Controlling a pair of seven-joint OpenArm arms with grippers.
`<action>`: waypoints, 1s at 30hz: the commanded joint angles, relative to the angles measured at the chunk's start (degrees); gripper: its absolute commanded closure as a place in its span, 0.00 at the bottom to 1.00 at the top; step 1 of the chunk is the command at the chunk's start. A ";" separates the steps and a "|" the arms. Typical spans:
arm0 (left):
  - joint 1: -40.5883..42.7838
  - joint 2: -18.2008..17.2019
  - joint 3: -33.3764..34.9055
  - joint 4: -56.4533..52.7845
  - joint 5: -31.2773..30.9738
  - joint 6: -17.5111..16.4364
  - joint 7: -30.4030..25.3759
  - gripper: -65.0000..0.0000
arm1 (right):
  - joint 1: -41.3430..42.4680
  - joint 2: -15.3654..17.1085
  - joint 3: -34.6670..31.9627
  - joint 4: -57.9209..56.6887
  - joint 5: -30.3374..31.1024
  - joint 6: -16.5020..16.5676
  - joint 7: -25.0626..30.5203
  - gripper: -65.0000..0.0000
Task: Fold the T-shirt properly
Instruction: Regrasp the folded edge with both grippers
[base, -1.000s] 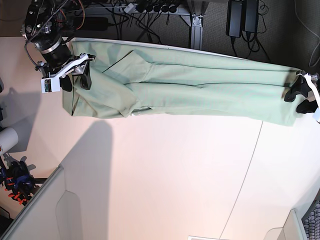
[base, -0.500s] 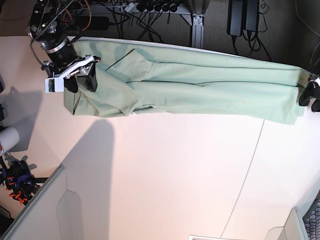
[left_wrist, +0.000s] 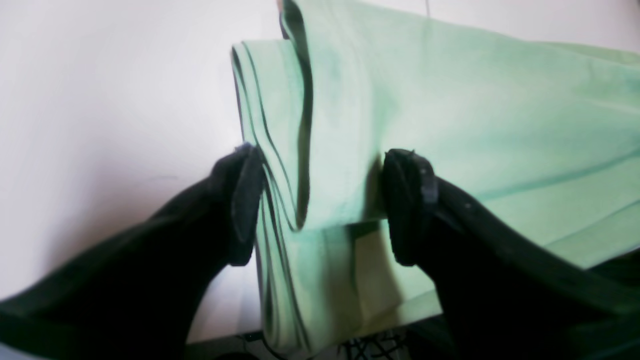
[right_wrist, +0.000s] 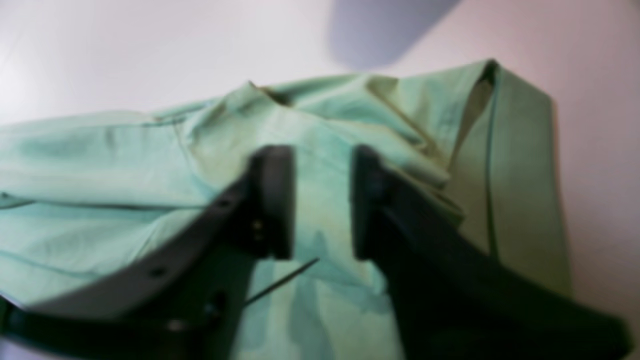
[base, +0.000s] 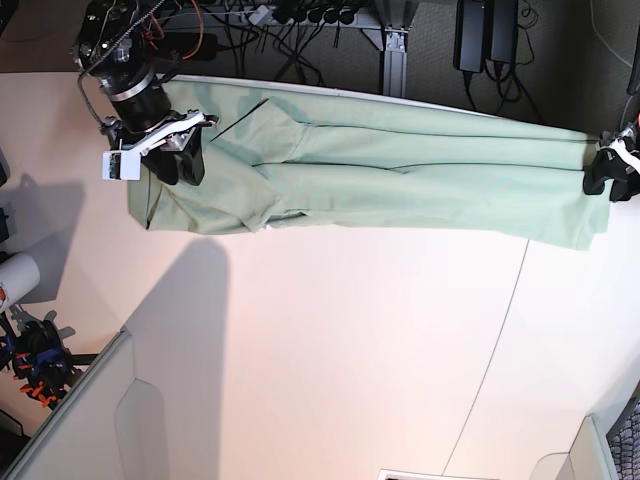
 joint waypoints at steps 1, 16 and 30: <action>-0.26 -0.74 -0.37 0.39 0.66 0.90 -0.74 0.37 | 0.63 0.39 0.52 0.79 -0.42 -0.02 2.01 0.94; -5.22 0.17 -0.37 -5.64 4.09 4.09 -1.33 0.37 | 6.05 0.33 0.52 -12.37 -4.83 0.02 5.79 1.00; -2.82 0.46 -0.31 -7.02 1.46 3.78 2.21 0.37 | 6.36 0.31 0.52 -12.63 -3.63 0.02 5.79 1.00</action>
